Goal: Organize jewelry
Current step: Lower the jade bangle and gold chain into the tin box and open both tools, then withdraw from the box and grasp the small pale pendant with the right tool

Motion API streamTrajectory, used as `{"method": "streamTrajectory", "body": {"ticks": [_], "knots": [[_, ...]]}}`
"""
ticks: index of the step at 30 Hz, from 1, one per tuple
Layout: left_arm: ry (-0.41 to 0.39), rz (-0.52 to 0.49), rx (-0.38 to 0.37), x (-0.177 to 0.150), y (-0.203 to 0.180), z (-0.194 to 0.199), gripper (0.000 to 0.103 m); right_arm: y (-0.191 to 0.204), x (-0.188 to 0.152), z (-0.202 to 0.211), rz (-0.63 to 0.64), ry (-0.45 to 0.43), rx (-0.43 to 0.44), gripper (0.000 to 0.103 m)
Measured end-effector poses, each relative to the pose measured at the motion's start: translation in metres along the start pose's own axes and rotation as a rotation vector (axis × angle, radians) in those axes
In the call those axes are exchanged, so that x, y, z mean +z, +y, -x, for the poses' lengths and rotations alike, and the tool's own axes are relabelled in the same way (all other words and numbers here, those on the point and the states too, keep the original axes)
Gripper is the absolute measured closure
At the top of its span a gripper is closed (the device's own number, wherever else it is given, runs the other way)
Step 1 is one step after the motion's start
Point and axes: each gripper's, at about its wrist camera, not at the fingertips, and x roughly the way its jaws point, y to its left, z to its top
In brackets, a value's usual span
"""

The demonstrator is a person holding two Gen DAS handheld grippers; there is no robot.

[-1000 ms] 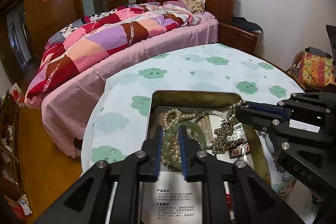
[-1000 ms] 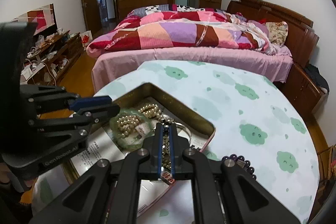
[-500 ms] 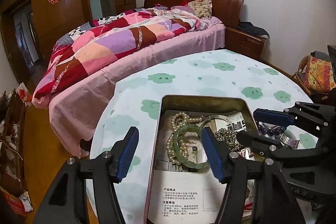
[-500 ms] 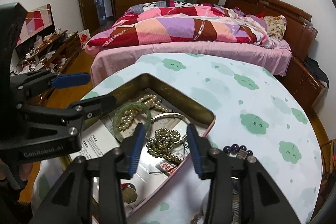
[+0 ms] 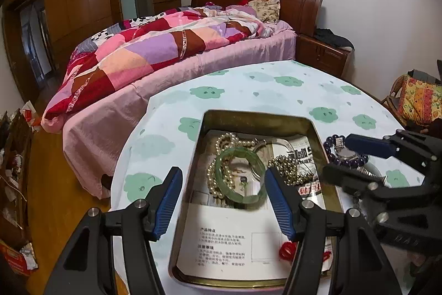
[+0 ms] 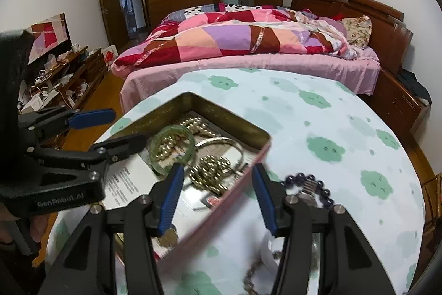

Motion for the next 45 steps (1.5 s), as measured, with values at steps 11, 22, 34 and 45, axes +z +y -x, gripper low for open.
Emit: {"method": "streamTrajectory", "body": {"ticks": [11,22,34,45], "knots": [[-0.002,-0.023,-0.009,-0.021,-0.026,0.016,0.041,-0.046,-0.038,0.039,-0.100,0.012,-0.067,0.049],[0.018,-0.068,-0.052,-0.040,-0.062,0.032,0.041,-0.049,-0.097,0.047,-0.129,0.090,-0.057,0.051],[0.023,-0.066,-0.079,-0.036,-0.068,0.033,0.041,-0.034,-0.105,0.028,-0.071,0.135,-0.031,0.074],[0.019,-0.168,-0.120,-0.022,-0.102,0.026,0.041,-0.028,-0.113,0.042,-0.041,0.104,-0.042,0.092]]}}
